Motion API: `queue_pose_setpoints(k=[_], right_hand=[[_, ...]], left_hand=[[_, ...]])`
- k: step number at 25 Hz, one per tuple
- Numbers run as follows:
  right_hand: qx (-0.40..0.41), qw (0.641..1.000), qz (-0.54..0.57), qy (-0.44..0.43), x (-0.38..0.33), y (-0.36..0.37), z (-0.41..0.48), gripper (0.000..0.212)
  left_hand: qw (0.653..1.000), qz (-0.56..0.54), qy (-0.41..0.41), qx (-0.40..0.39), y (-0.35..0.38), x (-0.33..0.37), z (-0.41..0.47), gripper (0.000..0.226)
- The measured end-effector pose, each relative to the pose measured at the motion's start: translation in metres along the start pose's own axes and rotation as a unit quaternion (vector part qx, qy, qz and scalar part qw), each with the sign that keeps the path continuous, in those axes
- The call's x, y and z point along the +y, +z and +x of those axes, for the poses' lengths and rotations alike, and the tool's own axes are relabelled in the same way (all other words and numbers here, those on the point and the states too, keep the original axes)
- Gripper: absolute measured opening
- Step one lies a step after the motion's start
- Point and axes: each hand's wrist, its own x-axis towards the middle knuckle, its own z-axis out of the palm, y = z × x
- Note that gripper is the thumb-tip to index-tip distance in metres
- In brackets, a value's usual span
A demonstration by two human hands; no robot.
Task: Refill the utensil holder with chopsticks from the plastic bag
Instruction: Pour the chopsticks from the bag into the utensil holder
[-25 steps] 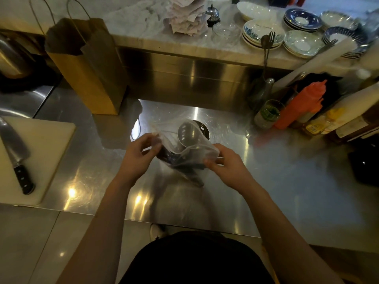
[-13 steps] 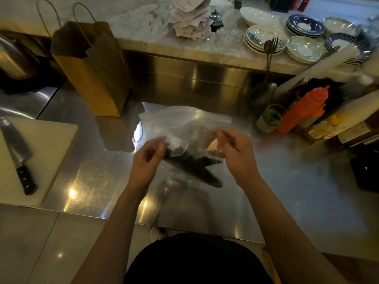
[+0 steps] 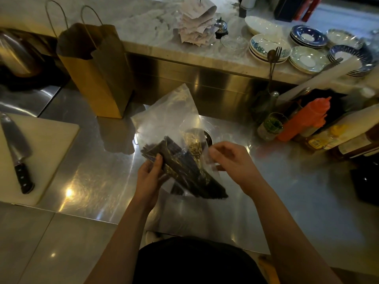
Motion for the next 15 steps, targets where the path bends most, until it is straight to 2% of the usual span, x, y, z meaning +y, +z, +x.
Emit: queue_pose_setpoints(k=[4,9,15], right_hand=[[-0.037,0.994,-0.095,-0.051,-0.008,0.002,-0.001,0.005],[0.054,0.966,-0.198,-0.16,-0.033,0.014,0.001,0.008],[0.048,0.933,-0.297,-0.197,-0.057,0.026,0.001,0.012]], left_hand=[[1.0,-0.02,-0.004,0.004,0.005,0.007,0.003,0.027],[0.995,-0.084,-0.049,-0.005,0.007,0.009,0.003,0.051],[0.99,-0.114,-0.087,-0.005,0.011,0.014,0.006,0.062]])
